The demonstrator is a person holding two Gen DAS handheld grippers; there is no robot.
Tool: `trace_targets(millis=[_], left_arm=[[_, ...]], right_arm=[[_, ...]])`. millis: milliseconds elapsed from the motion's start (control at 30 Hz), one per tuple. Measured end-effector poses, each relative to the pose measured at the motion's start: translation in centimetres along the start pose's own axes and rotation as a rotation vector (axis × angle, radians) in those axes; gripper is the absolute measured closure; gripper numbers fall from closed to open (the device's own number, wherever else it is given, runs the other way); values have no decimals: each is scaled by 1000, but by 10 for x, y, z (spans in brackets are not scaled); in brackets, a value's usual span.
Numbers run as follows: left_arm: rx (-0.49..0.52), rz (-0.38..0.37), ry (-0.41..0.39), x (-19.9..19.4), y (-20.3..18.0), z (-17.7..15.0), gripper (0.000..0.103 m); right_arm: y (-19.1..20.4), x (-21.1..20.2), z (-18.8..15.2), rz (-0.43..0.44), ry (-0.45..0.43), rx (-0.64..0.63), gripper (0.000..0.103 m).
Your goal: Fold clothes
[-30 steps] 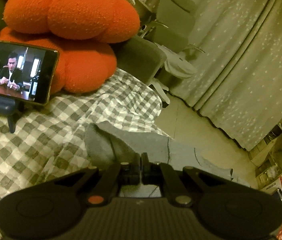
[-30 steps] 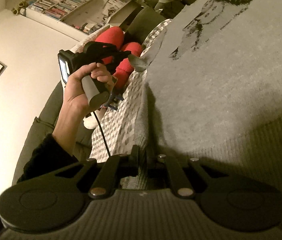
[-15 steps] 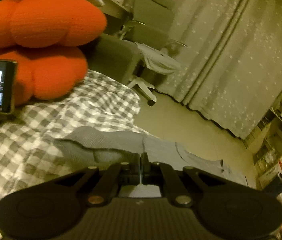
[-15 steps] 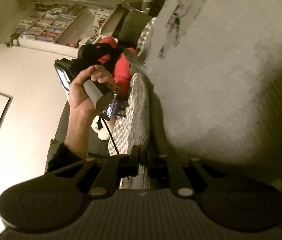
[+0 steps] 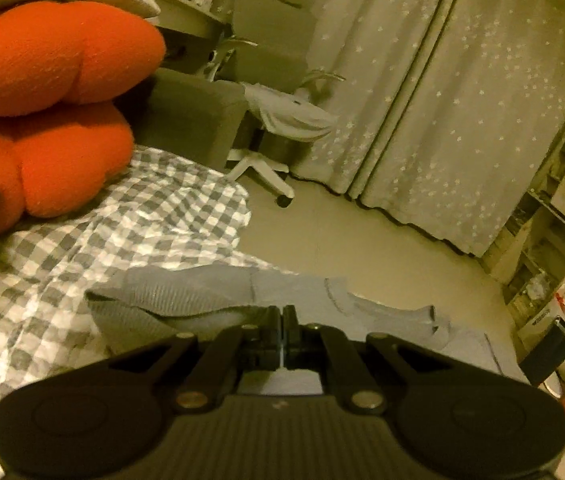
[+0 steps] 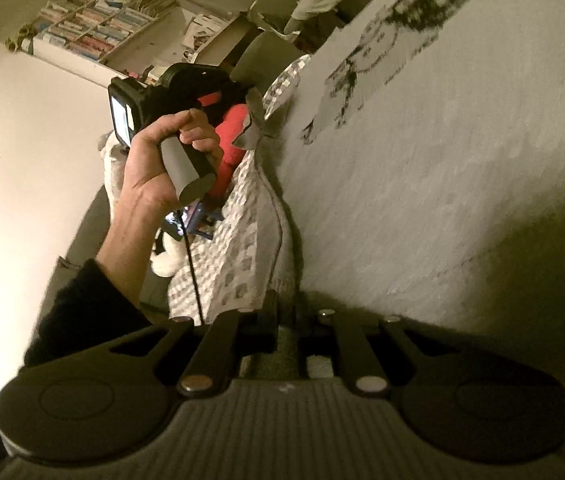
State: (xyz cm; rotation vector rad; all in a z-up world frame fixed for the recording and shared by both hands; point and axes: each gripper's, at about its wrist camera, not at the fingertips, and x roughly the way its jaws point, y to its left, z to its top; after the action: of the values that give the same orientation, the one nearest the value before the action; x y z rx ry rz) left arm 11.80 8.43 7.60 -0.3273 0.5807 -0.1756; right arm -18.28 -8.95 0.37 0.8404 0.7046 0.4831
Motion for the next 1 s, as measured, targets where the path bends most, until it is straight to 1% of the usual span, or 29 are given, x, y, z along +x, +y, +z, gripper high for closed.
trace_targets(millis=[33, 67, 100, 133, 167, 200, 233, 300, 333, 367, 400, 433, 500, 567, 667, 733, 833, 900, 967, 1000], left_arm=[[1, -2, -1, 0, -1, 0, 103], [3, -4, -2, 1, -2, 0, 103], [2, -3, -2, 1, -2, 0, 103], [1, -1, 0, 2, -2, 0, 103], [-1, 2, 2, 2, -2, 0, 103], [-2, 4, 4, 2, -1, 0, 103], [-4, 6, 6, 3, -1, 0, 103], [-10, 12, 3, 1, 0, 1, 103], [-14, 13, 1, 0, 1, 2, 103], [-18, 13, -1, -1, 2, 3, 103], [-23, 11, -4, -2, 3, 4, 103], [-30, 7, -7, -3, 5, 6, 103], [-49, -7, -16, -6, 8, 10, 103], [-66, -23, -27, -8, 12, 14, 103], [-76, -42, -47, -10, 13, 18, 103], [-66, -56, -58, -10, 9, 19, 103], [-6, -81, -82, -8, -4, 18, 103], [64, -105, -102, -7, -20, 16, 103], [138, -130, -123, -6, -37, 13, 103], [191, -140, -134, -5, -47, 11, 103]], right_arm=[[7, 0, -1, -31, -14, -57, 85], [14, -1, -1, -63, -29, -116, 85], [21, -1, -3, -80, -36, -173, 84], [28, -1, -5, -80, -37, -220, 80], [31, -1, -9, -76, -32, -249, 73], [34, -1, -13, -72, -27, -276, 53], [38, 1, -16, -74, -22, -304, 47], [44, 5, -21, -91, -7, -367, 47], [47, 7, -23, -106, 4, -401, 59], [49, 10, -26, -152, 11, -441, 75], [52, 13, -29, -201, 18, -480, 98], [51, 14, -31, -218, 14, -489, 98], [47, 5, -31, -179, -7, -436, 98], [50, -5, -32, -143, -48, -403, 98], [53, -18, -40, -118, -123, -365, 98], [50, -19, -45, -117, -135, -343, 98], [48, -17, -50, -123, -127, -320, 98], [46, -18, -50, -121, -126, -296, 98], [44, -23, -50, -116, -146, -269, 98], [41, -25, -49, -113, -156, -247, 98]])
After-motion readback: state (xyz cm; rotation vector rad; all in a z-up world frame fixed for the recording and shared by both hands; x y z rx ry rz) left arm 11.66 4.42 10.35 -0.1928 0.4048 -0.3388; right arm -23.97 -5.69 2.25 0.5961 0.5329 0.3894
